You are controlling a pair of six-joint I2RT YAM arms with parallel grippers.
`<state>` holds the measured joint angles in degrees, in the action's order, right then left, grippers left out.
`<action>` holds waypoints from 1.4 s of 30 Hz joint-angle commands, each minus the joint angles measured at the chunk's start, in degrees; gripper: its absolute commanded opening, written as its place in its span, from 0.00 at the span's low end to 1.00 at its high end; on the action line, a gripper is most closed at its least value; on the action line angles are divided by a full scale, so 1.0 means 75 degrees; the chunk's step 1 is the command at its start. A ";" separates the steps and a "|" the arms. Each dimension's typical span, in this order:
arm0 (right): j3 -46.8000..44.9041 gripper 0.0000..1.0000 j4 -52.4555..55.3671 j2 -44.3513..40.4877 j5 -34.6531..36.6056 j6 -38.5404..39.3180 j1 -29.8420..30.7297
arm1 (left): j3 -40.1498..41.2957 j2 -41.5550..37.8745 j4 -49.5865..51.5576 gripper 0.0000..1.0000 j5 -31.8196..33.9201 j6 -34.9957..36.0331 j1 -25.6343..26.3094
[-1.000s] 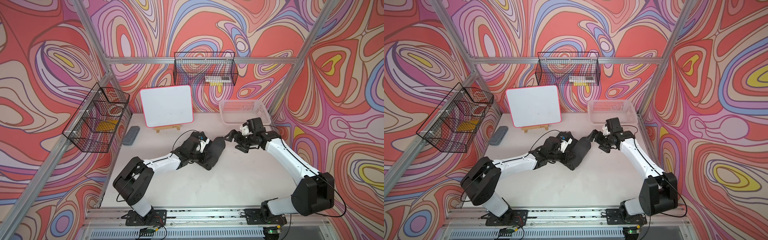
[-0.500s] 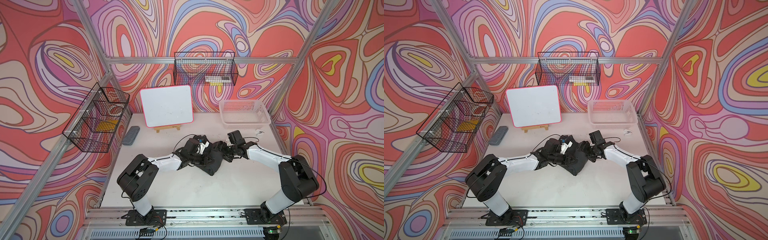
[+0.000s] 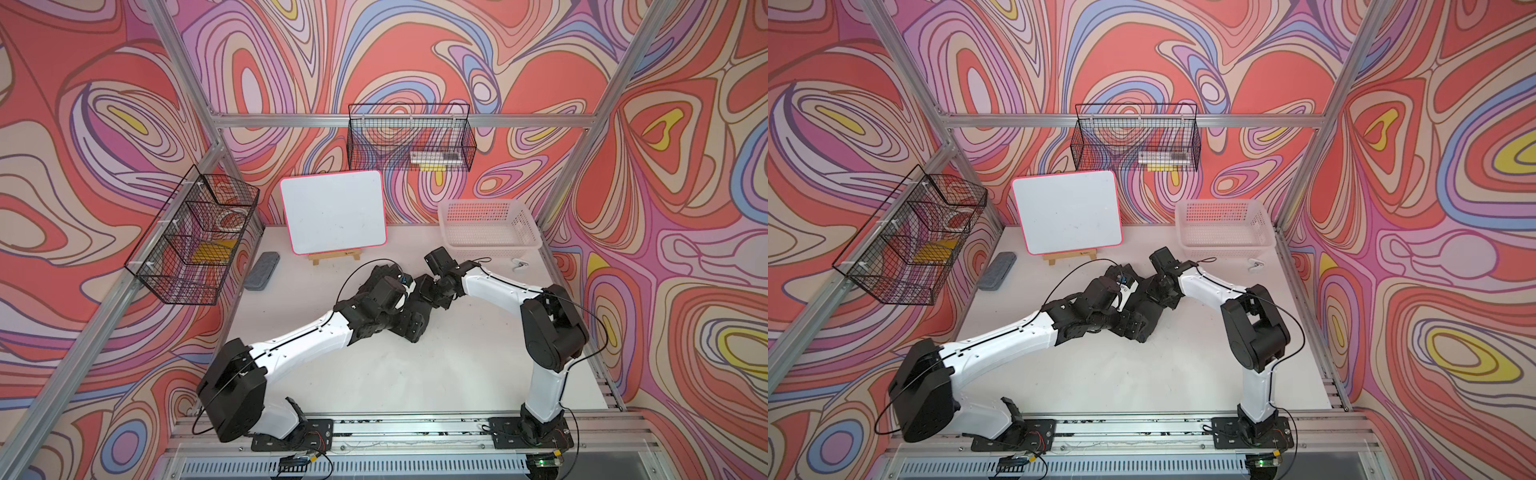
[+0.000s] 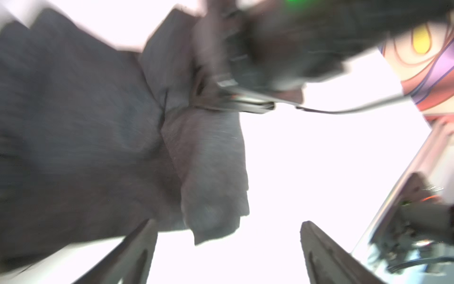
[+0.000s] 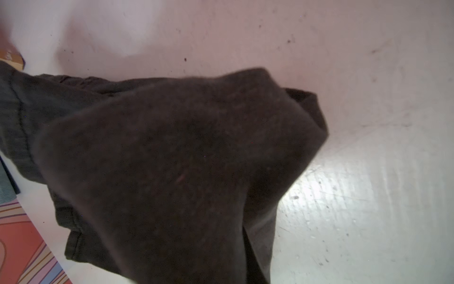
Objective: Roll up the long pants
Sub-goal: Roll the long pant at the center of the board.
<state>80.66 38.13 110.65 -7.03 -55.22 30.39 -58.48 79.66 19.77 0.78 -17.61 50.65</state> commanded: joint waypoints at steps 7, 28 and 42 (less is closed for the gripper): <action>0.1283 0.17 0.1591 0.0799 0.0079 0.0244 0.0126 | 0.1075 0.0744 -0.1057 0.99 0.4925 0.2252 0.1903; 0.0586 0.42 0.1071 0.0100 -0.1689 0.0565 0.0272 | 0.1577 0.2804 -0.4299 0.00 0.5270 0.3494 0.1524; -0.0156 0.90 0.0712 -0.1959 -0.1865 0.1577 -0.1122 | 0.4177 0.1132 -0.7928 0.00 -0.2580 -0.3999 -0.1585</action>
<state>83.05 43.18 97.51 -19.51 -45.58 23.44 -30.39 86.06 -26.79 -2.48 -27.79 40.01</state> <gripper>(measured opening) 0.901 0.102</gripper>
